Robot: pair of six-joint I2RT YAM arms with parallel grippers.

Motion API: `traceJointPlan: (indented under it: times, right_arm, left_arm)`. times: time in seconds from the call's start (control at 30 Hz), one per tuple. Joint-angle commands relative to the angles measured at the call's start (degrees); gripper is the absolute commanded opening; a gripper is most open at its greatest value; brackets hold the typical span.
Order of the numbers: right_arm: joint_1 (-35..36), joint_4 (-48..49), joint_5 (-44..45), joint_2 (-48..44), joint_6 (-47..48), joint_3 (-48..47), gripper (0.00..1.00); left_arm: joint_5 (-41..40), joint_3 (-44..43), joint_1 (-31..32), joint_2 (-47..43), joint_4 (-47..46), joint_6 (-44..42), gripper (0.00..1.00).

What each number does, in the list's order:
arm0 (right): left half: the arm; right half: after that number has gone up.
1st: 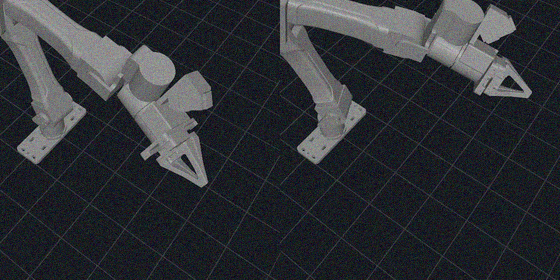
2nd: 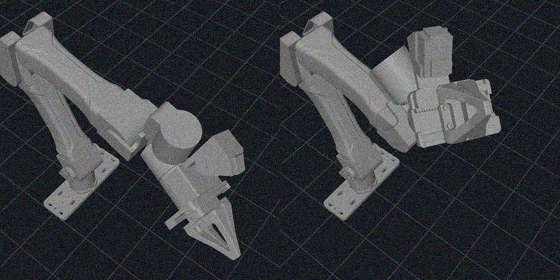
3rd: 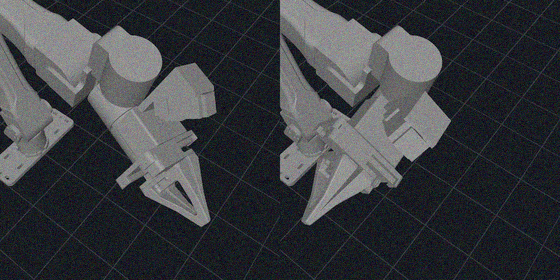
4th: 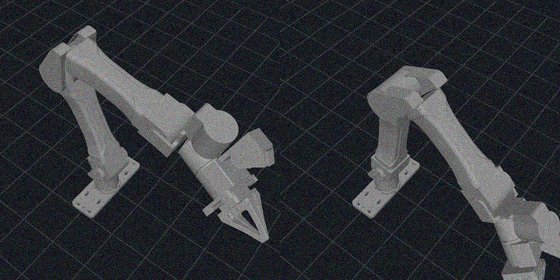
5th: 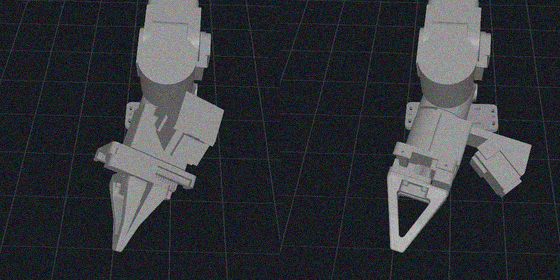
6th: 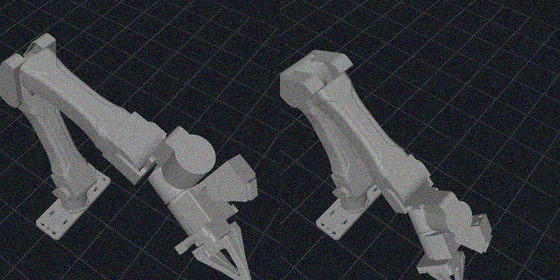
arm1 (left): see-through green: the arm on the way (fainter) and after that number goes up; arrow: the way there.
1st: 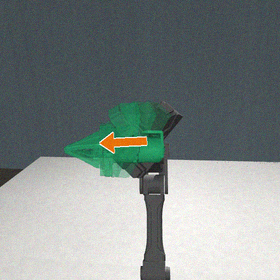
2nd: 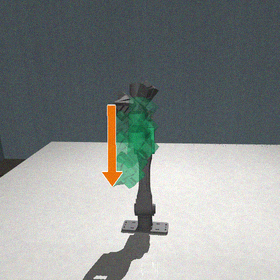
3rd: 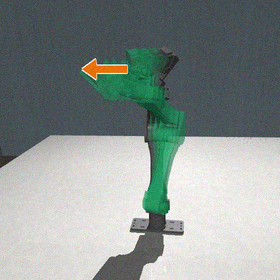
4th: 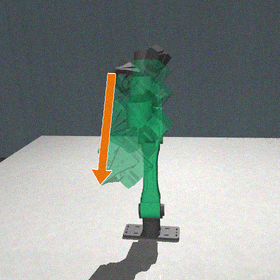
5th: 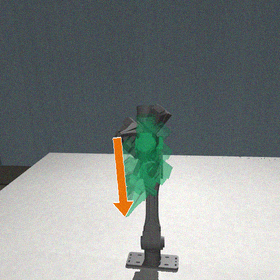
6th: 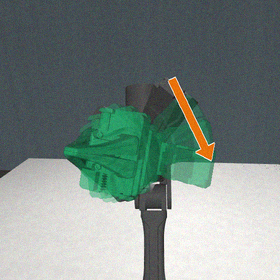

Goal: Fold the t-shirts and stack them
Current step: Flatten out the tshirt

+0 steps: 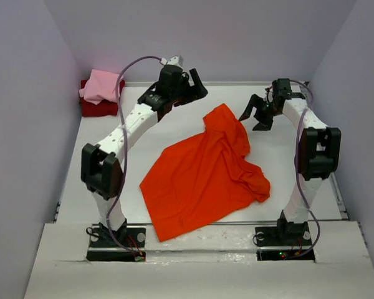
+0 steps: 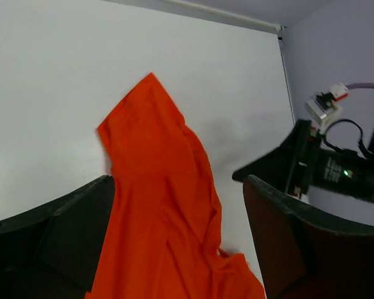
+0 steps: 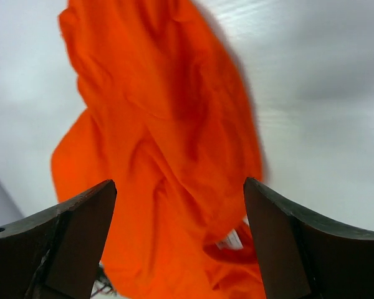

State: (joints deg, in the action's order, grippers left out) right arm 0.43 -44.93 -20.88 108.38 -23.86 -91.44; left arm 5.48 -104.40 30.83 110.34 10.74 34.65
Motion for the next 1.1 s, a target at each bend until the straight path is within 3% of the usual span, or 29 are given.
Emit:
traceJointPlan:
  times: [0.0,0.13,0.23,0.5,0.73,1.07]
  right_arm:
    - [0.4,12.3,-21.8,7.5,-0.6,-5.4,0.88]
    - [0.4,14.3,-23.7,11.6,-1.6,-8.1,0.87]
    - [0.4,14.9,-23.2,12.9,-1.0,-8.7,0.87]
    - [-0.9,14.7,-20.4,13.6,0.9,-8.8,0.86]
    - [-2.0,14.3,-18.1,14.6,2.1,-8.2,0.85]
    - [-2.5,13.8,-17.1,18.1,3.2,-9.7,0.84]
  left_arm:
    - [-7.1,12.1,-2.2,-17.0,7.4,8.9,0.93]
    - [0.8,31.0,-7.6,-28.6,3.9,14.9,0.93]
    - [1.4,36.2,-9.7,-34.5,4.6,16.1,0.93]
    - [5.1,41.1,-13.0,-38.4,12.3,18.0,0.93]
    - [10.4,54.1,-15.3,-42.0,9.2,26.8,0.93]
    - [11.6,57.3,-22.4,-46.9,10.3,28.3,0.93]
